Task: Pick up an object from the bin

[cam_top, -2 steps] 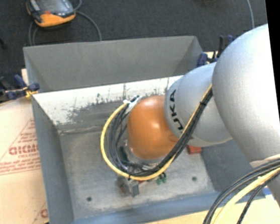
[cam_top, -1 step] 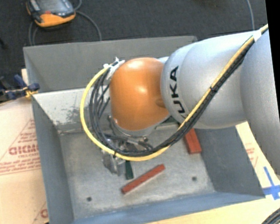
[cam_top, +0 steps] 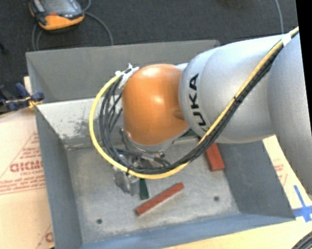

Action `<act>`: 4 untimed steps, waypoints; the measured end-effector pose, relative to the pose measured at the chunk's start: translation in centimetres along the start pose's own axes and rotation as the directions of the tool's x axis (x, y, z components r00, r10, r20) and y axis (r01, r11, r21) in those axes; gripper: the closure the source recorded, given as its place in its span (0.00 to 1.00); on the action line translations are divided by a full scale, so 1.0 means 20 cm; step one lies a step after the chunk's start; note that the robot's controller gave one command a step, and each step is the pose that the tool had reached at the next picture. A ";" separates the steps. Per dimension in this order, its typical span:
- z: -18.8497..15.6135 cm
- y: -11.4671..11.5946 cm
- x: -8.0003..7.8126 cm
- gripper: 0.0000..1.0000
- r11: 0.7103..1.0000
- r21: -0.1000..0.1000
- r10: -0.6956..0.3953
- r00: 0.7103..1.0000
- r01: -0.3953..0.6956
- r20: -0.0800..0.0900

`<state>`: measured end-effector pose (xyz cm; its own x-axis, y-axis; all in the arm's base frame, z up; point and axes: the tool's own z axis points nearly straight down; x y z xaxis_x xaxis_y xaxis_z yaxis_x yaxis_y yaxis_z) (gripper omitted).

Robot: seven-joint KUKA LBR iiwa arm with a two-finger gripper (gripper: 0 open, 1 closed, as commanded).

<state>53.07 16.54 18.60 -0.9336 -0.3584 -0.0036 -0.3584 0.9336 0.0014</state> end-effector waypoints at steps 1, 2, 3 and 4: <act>0.00 0.00 0.00 1.00 1.000 0.000 0.000 1.000 0.000 0.000; 0.20 -0.01 0.30 0.00 1.000 0.001 0.026 1.000 -0.026 -0.002; 0.20 -0.01 0.30 0.00 1.000 0.000 0.026 1.000 -0.026 -0.002; 0.45 -0.21 0.30 0.00 0.999 0.001 0.034 0.999 -0.034 0.007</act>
Offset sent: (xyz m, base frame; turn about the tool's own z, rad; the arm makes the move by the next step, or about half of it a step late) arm -0.0551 -0.0235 -0.0404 0.0276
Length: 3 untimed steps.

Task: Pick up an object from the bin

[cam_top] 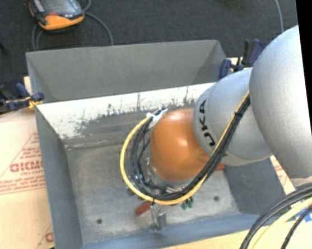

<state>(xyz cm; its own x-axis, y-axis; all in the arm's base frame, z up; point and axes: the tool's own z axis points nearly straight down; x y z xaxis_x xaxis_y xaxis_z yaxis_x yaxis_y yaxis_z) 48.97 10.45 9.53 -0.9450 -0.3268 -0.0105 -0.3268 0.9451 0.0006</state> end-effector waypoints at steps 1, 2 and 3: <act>0.11 -0.33 0.07 1.00 1.000 0.002 -0.019 1.000 0.019 -0.008; 0.11 -0.33 0.07 1.00 1.000 0.002 -0.018 1.000 0.018 -0.008; -0.89 -0.25 0.08 1.00 0.993 0.000 -0.114 0.993 0.114 -0.011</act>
Offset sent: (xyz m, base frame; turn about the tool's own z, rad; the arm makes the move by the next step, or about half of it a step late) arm 0.0000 0.0000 0.0000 0.0000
